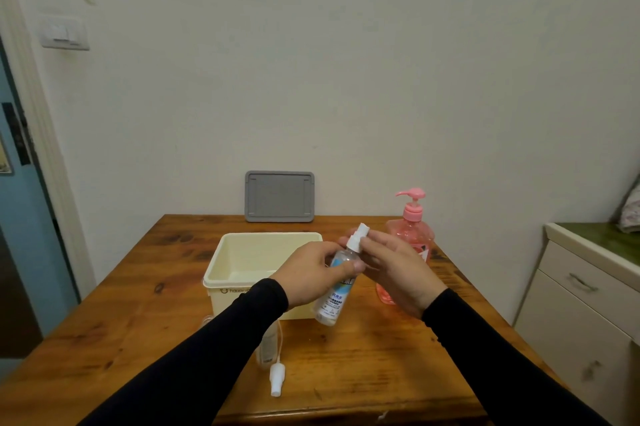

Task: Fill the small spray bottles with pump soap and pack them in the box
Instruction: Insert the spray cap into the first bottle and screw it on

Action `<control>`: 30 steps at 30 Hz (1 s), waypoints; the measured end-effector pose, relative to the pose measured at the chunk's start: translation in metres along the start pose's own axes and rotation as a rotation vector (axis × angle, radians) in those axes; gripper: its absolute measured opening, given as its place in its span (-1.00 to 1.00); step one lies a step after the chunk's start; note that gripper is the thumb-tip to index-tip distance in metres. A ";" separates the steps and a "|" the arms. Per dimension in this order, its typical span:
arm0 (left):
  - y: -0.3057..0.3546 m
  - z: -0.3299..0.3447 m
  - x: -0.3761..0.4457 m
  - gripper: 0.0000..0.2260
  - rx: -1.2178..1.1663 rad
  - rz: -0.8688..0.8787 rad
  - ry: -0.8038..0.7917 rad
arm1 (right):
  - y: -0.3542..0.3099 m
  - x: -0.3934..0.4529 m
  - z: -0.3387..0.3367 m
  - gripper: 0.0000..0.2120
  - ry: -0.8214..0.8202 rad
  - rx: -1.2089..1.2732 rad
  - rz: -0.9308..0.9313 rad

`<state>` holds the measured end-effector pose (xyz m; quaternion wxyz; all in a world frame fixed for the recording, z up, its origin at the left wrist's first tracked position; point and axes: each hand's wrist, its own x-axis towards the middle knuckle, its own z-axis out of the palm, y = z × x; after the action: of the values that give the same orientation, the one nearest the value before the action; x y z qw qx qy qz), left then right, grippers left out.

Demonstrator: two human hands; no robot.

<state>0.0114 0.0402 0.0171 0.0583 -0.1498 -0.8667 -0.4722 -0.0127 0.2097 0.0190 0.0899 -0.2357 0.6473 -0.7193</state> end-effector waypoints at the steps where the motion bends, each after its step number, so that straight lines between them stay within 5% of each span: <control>1: -0.001 -0.001 0.001 -0.76 0.012 0.001 0.004 | 0.001 -0.001 -0.002 -0.76 0.012 -0.070 -0.025; 6: -0.002 0.000 0.002 -0.84 0.064 0.023 0.021 | -0.001 0.003 0.000 -0.65 0.201 -0.295 -0.081; 10: -0.003 0.007 0.006 -0.72 0.069 0.021 0.006 | 0.000 0.008 0.010 -0.64 0.157 -0.118 -0.060; 16: -0.005 0.003 0.005 -0.80 0.027 0.024 0.045 | 0.001 0.009 0.007 -0.75 0.071 0.166 0.054; 20: -0.009 -0.001 0.007 -0.75 0.075 -0.006 0.066 | 0.006 0.007 -0.001 -0.78 0.056 -0.014 0.002; 24: -0.009 0.004 0.006 -0.77 0.095 0.001 0.053 | 0.007 0.008 0.001 -0.66 0.251 -0.231 -0.028; 30: -0.005 0.006 0.007 -0.72 0.058 0.016 0.038 | 0.006 0.011 0.005 -0.61 0.209 -0.197 -0.038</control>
<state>0.0036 0.0441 0.0111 0.0828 -0.1458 -0.8776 -0.4492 -0.0207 0.1992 0.0161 -0.0152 -0.1796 0.7158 -0.6747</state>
